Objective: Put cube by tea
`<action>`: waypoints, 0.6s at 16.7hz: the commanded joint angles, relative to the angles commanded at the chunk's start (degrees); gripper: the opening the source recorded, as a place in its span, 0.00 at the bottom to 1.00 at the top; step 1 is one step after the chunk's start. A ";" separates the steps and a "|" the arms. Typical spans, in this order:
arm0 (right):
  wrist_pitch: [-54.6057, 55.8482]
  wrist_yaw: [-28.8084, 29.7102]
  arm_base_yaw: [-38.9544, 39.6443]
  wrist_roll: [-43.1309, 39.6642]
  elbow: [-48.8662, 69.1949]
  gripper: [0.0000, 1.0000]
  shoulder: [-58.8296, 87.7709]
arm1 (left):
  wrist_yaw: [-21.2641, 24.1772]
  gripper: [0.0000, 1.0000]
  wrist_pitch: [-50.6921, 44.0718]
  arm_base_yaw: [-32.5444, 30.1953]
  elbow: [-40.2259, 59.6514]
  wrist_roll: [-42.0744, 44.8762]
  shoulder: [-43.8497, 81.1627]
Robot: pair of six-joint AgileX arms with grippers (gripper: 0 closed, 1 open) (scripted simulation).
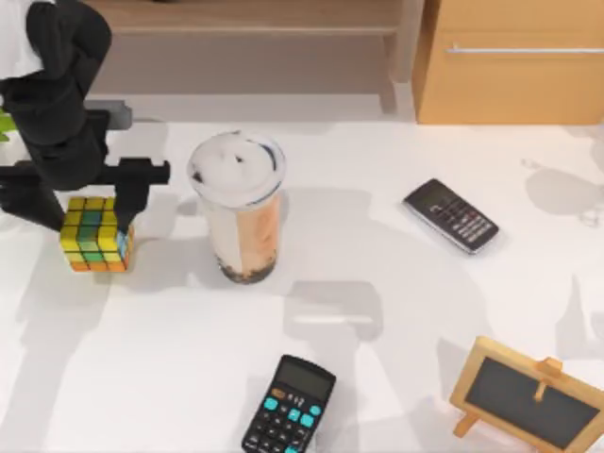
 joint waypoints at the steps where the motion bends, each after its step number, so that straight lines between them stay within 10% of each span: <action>1: 0.00 0.00 0.00 0.00 0.00 1.00 0.00 | 0.00 0.75 0.00 0.00 0.00 0.00 0.00; 4: 0.00 0.00 0.00 0.00 0.00 1.00 0.00 | 0.00 0.98 0.00 0.00 0.00 0.00 0.00; 10: 0.00 0.00 0.00 0.00 0.00 1.00 0.00 | 0.00 1.00 0.00 0.00 0.00 0.00 0.00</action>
